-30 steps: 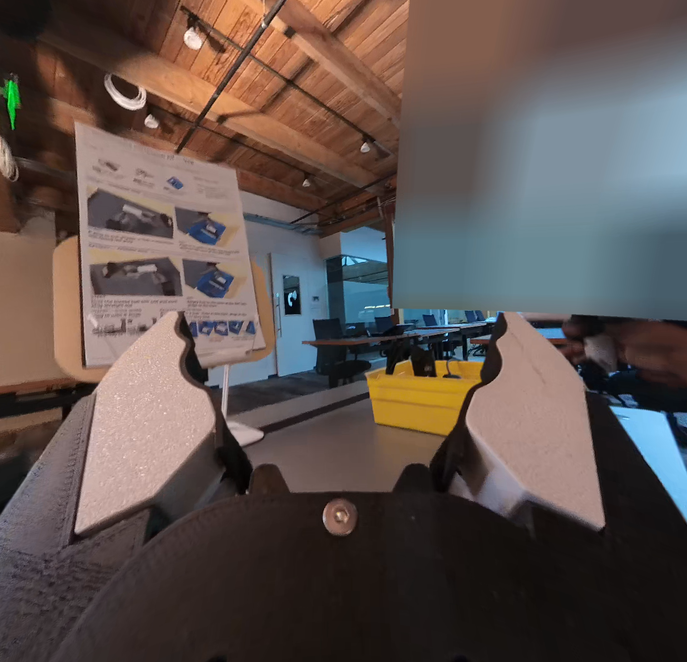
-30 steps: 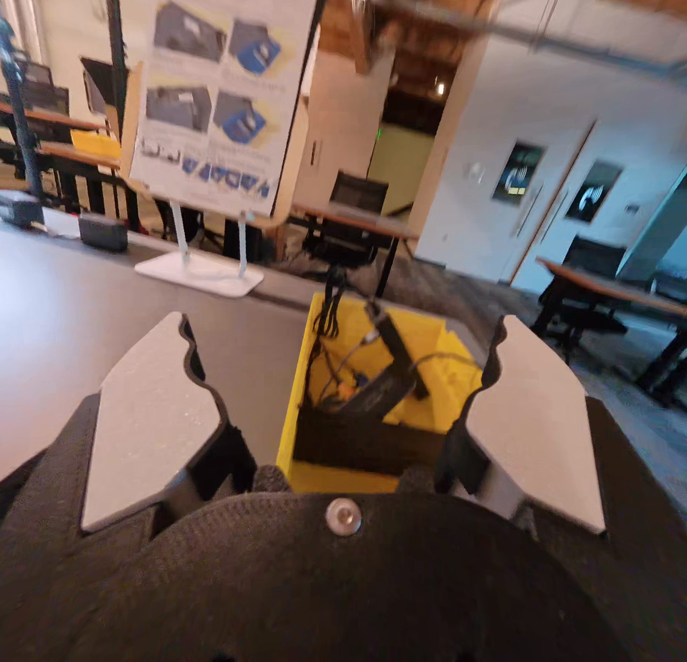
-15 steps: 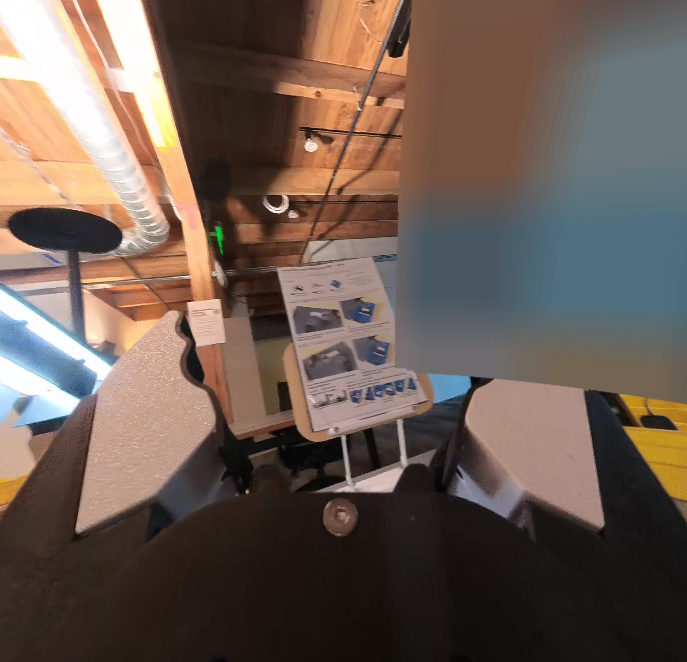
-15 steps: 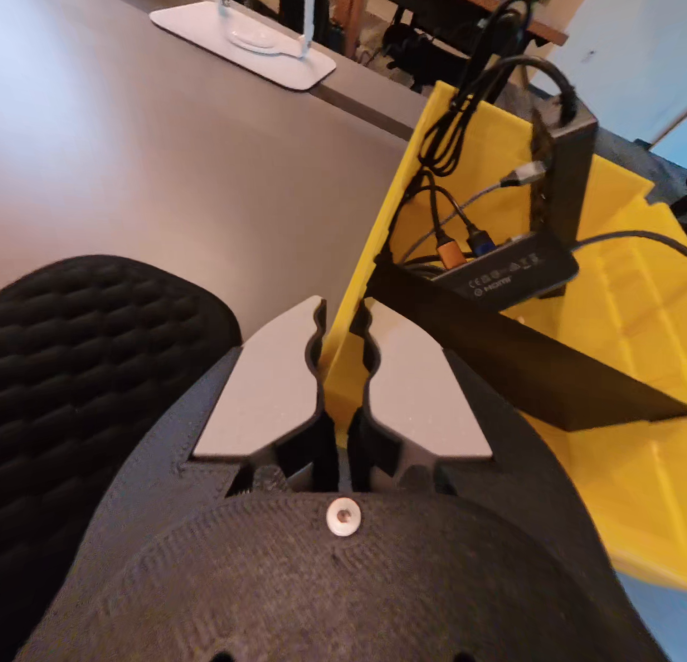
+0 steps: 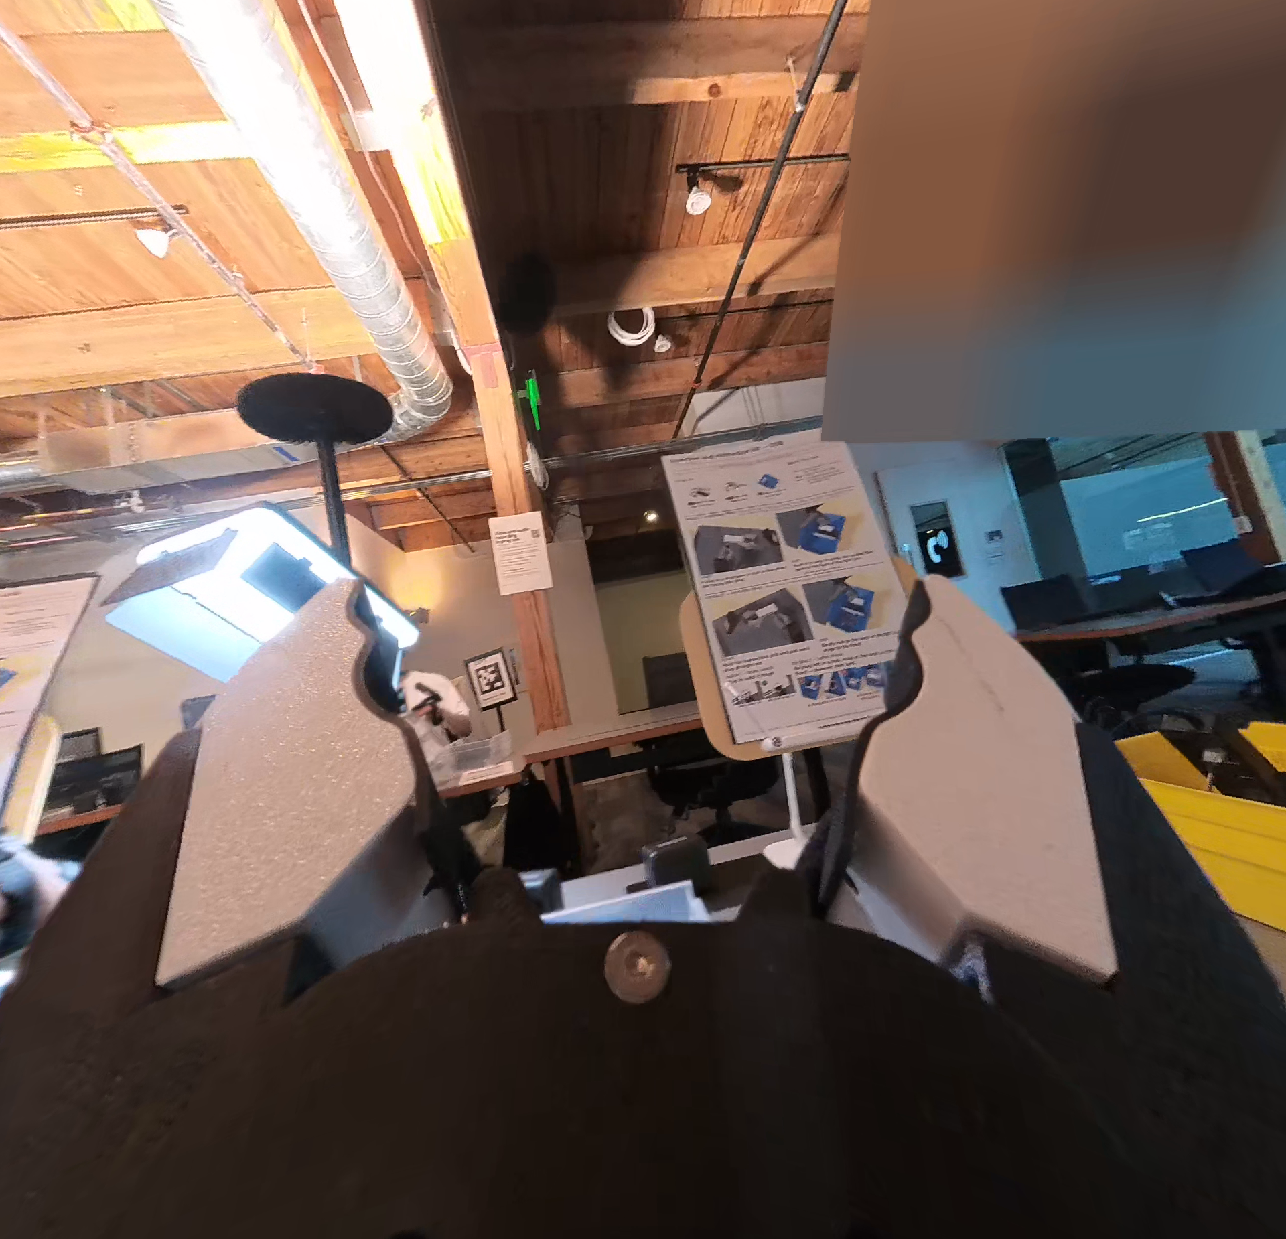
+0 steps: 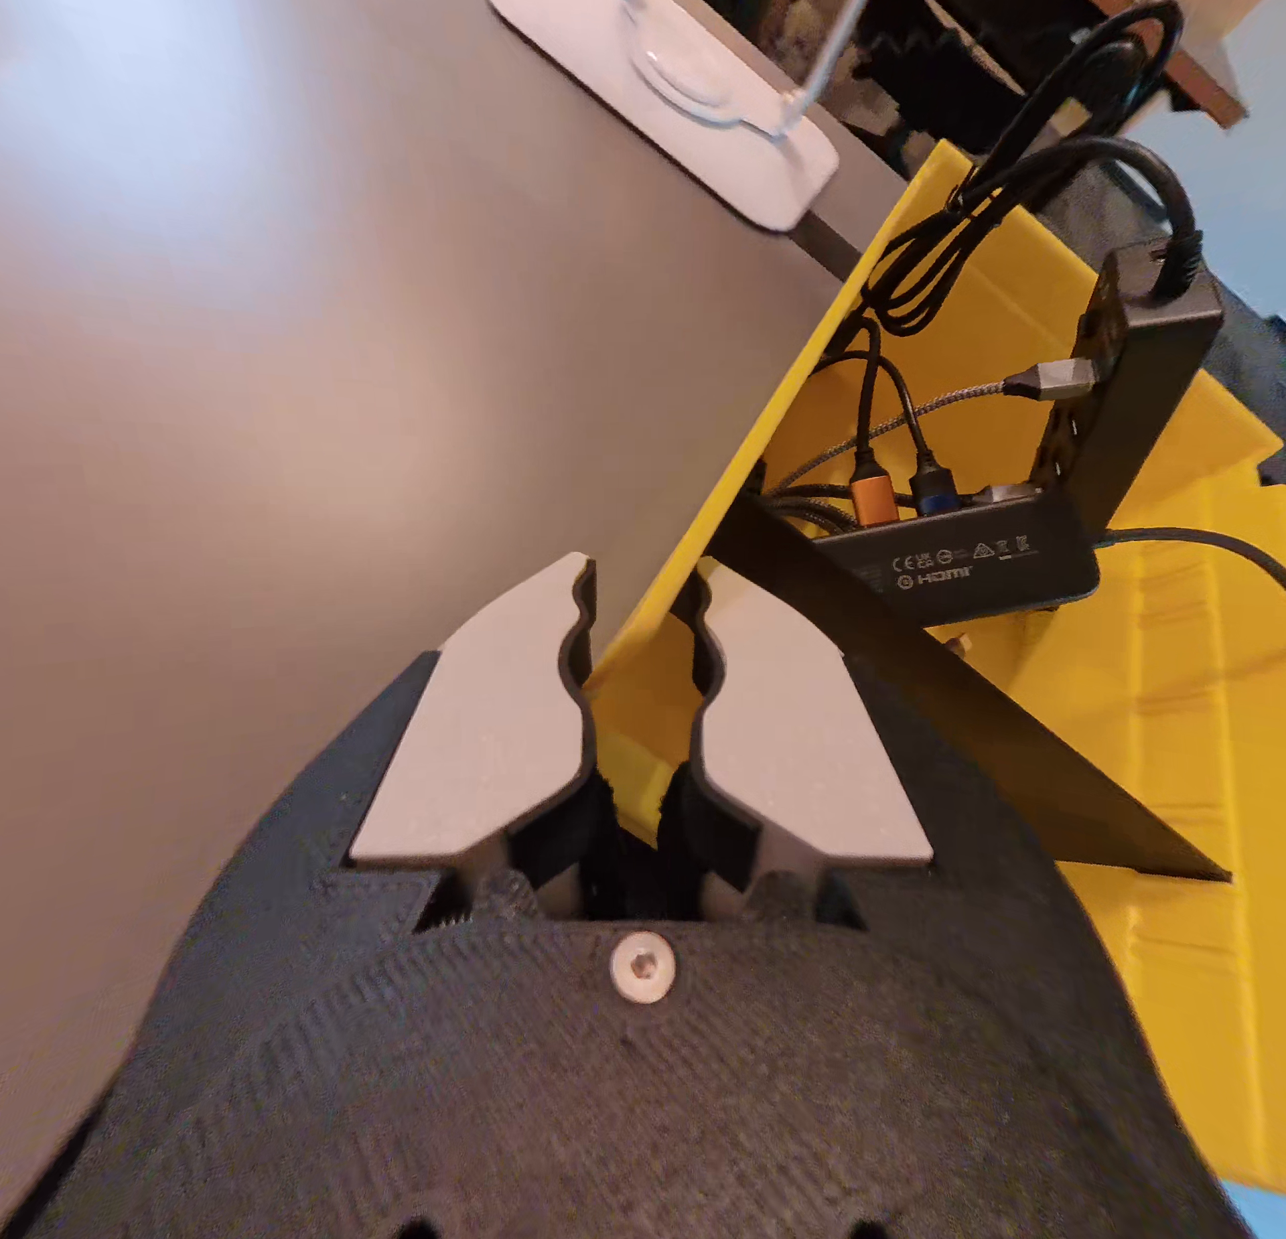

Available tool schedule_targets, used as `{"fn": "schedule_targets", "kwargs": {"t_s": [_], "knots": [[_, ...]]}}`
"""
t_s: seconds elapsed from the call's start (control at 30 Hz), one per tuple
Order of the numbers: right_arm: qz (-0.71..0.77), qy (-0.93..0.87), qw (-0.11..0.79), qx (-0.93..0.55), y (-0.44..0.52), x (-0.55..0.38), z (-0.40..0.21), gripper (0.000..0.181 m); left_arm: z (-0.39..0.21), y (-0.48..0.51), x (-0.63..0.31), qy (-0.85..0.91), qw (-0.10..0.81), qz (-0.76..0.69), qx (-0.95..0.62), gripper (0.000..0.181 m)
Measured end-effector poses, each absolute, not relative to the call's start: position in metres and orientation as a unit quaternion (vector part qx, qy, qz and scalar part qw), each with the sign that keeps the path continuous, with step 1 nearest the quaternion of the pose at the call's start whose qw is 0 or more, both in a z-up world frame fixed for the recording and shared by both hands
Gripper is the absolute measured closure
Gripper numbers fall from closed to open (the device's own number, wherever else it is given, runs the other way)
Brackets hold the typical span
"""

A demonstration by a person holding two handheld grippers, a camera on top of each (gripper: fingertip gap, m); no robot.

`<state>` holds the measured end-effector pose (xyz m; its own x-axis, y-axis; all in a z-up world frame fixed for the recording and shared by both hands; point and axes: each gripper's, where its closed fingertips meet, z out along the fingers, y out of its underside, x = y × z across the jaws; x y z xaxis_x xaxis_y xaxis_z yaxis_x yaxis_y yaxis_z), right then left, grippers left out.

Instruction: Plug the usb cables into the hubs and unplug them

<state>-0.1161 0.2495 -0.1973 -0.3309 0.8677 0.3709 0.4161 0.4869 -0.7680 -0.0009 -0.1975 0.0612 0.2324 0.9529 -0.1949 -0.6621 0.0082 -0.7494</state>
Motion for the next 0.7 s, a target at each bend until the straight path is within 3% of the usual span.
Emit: {"fn": "schedule_targets", "kwargs": {"t_s": [0.4,0.7], "knots": [[0.376,-0.808,0.317,-0.324,0.102,-0.126,-0.196,0.145,0.041,-0.268,-0.006,-0.285,0.606,0.620,-0.409,0.053],[0.423,-0.822,0.277,-0.263,0.021,-0.129,-0.195,0.136,-0.019,-0.311,-0.042,-0.387,0.543,0.577,-0.473,0.059]]}}
